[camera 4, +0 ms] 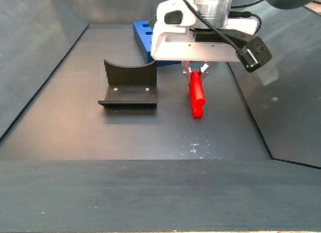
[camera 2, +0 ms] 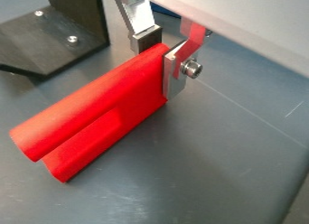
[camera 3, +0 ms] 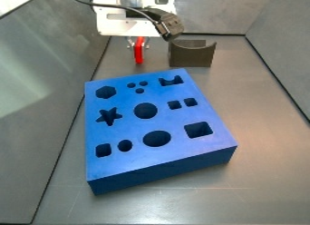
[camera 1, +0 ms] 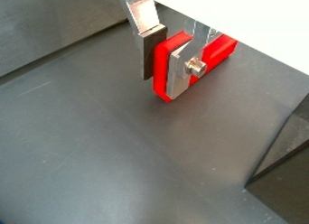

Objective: Pick up the square-circle object. Move up. Place the square-circle object on the fixture. Regrasp the square-circle object. Move to above the board. Insert the square-circle object.
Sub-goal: Pick up the square-circle object, then move up.

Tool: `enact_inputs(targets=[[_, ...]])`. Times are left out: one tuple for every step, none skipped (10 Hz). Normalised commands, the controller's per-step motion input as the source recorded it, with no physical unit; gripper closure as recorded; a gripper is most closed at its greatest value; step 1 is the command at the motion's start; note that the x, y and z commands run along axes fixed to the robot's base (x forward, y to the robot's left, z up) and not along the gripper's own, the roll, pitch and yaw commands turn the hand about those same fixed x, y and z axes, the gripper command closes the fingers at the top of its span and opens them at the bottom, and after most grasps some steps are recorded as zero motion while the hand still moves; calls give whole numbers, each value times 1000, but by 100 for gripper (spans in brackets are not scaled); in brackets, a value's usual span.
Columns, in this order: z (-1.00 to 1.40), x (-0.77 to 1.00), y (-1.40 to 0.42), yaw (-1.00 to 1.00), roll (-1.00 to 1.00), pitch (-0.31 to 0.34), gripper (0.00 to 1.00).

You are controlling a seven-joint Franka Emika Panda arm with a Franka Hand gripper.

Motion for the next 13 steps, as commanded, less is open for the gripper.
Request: enact_inputs(targets=[[0,0,0,0,0,0,100],[0,0,0,0,0,0,100],[0,0,0,0,0,0,100],[0,0,0,0,0,0,100],[0,0,0,0,0,0,100],[0,0,0,0,0,0,100],[0,0,0,0,0,0,100],[0,0,0,0,0,0,100],[833,0,0,0,0,0,100],[851,31,30,-21,6,-12,100],[747,6,21,-24,3,16,100],[568,0,18,-23,2,34,100],[469,-4,16,-22,3,36,100]])
